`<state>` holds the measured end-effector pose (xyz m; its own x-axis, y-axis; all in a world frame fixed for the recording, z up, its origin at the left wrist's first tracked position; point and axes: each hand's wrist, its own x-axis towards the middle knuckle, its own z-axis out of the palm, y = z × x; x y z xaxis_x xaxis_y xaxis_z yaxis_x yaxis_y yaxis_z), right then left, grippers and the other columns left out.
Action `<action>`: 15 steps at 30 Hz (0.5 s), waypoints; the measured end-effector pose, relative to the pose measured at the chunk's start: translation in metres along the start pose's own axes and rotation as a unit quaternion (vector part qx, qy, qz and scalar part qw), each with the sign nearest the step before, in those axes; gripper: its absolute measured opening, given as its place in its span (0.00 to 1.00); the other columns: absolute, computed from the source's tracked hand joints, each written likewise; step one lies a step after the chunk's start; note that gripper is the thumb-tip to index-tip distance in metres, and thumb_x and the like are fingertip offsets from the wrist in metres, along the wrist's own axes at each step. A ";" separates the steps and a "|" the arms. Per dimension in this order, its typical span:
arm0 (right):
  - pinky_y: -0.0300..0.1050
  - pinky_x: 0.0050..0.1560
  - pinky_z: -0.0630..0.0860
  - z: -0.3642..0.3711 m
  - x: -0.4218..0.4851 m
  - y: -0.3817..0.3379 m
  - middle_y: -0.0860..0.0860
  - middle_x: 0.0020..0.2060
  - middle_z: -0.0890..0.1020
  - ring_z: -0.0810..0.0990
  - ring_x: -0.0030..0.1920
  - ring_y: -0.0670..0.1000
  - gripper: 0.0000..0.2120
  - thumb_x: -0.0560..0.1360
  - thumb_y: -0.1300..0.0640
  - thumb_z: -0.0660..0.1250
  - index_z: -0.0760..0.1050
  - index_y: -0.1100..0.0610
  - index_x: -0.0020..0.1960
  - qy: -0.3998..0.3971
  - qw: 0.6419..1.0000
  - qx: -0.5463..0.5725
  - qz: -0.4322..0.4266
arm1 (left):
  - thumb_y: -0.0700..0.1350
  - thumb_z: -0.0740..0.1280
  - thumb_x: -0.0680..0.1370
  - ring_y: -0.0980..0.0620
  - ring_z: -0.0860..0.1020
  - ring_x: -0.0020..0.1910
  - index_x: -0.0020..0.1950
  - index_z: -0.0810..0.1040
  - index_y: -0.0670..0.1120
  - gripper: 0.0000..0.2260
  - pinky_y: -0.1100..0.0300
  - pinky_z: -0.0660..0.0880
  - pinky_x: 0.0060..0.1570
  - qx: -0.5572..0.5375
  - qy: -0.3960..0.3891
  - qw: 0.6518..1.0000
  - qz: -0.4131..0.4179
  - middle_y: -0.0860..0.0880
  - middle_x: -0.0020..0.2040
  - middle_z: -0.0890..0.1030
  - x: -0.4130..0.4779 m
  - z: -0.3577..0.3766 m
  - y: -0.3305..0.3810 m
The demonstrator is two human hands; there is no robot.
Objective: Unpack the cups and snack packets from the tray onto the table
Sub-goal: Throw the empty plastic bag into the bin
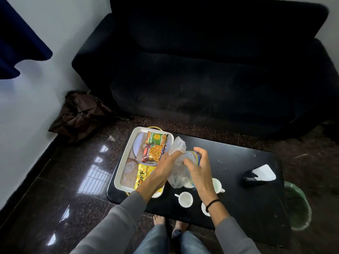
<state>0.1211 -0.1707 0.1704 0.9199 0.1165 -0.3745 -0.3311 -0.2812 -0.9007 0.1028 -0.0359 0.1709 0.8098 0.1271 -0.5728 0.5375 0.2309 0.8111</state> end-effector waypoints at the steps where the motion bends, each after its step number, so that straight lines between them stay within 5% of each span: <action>1: 0.49 0.61 0.78 0.000 0.000 -0.001 0.51 0.64 0.75 0.78 0.60 0.51 0.30 0.67 0.47 0.71 0.69 0.46 0.68 0.009 1.000 -0.005 -0.001 | 0.50 0.67 0.80 0.51 0.86 0.42 0.50 0.86 0.50 0.09 0.61 0.81 0.40 0.012 -0.004 1.000 0.004 0.50 0.44 0.88 0.002 -0.002 0.002; 5: 0.36 0.57 0.72 -0.007 -0.005 -0.007 0.45 0.70 0.70 0.73 0.64 0.40 0.32 0.70 0.46 0.70 0.66 0.42 0.73 -0.037 0.999 0.029 0.008 | 0.43 0.60 0.84 0.71 0.82 0.47 0.64 0.74 0.60 0.13 0.71 0.79 0.41 0.040 -0.011 0.998 0.048 0.67 0.53 0.82 -0.003 -0.001 0.005; 7: 0.38 0.61 0.74 -0.012 -0.009 -0.012 0.43 0.69 0.72 0.74 0.64 0.35 0.31 0.70 0.47 0.71 0.68 0.35 0.72 -0.082 0.996 0.042 -0.005 | 0.39 0.57 0.85 0.78 0.77 0.49 0.72 0.68 0.58 0.19 0.76 0.75 0.42 0.078 -0.014 0.993 0.088 0.70 0.58 0.74 -0.005 0.001 0.009; 11: 0.56 0.60 0.83 -0.023 -0.013 -0.022 0.51 0.70 0.72 0.76 0.68 0.50 0.40 0.65 0.57 0.79 0.69 0.38 0.72 -0.160 0.987 0.027 -0.003 | 0.39 0.57 0.83 0.55 0.82 0.49 0.61 0.79 0.52 0.15 0.75 0.74 0.34 0.119 0.000 0.990 0.072 0.53 0.51 0.81 0.000 0.010 0.024; 15: 0.46 0.61 0.81 -0.037 -0.015 -0.022 0.47 0.70 0.73 0.75 0.69 0.48 0.49 0.61 0.57 0.85 0.65 0.40 0.75 -0.129 0.991 0.000 -0.023 | 0.46 0.60 0.82 0.55 0.81 0.49 0.58 0.81 0.48 0.11 0.65 0.76 0.41 0.146 -0.024 0.989 0.028 0.48 0.54 0.83 0.008 0.023 0.026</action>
<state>0.1222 -0.2014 0.2043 0.8493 0.3687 -0.3778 -0.2907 -0.2707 -0.9177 0.1288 -0.0511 0.1901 0.8469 0.0847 -0.5250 0.5305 -0.0652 0.8452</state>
